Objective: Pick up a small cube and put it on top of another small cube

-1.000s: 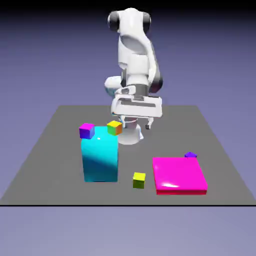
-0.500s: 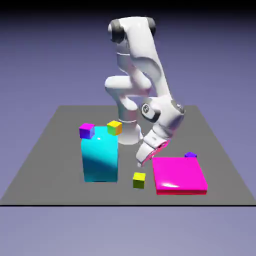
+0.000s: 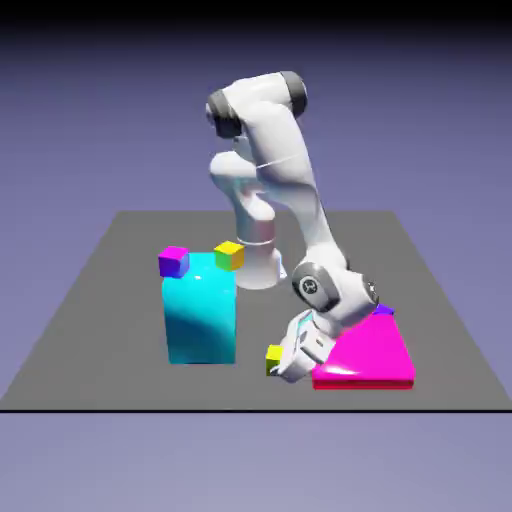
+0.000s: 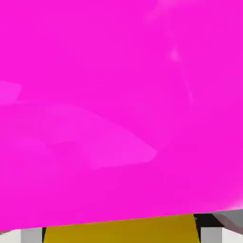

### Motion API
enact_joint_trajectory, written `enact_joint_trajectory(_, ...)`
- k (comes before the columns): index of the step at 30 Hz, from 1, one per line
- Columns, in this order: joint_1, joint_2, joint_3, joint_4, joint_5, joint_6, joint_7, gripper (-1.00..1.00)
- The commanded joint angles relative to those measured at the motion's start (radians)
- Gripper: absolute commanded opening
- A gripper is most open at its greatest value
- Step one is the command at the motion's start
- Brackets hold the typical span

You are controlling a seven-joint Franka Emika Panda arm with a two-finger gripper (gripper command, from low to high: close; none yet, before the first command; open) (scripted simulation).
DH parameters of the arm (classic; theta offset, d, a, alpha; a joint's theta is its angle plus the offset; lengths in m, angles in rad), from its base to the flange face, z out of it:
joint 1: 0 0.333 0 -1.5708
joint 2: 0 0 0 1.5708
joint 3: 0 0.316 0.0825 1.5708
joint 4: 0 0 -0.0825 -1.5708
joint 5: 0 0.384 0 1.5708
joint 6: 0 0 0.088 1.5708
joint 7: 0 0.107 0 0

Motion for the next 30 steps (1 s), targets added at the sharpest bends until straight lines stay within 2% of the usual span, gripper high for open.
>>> enact_joint_trajectory(1,0.002,-0.036,0.026,0.003,0.04,-0.027,-0.024,-1.0)
enact_joint_trajectory(6,-0.129,-0.134,-0.129,0.107,0.23,0.035,-0.205,-1.0)
enact_joint_trajectory(27,0.309,-0.605,-0.89,0.135,0.489,-0.509,-0.318,-1.0)
enact_joint_trajectory(30,0.342,-0.606,-0.889,0.12,0.47,-0.536,-0.295,-1.0)
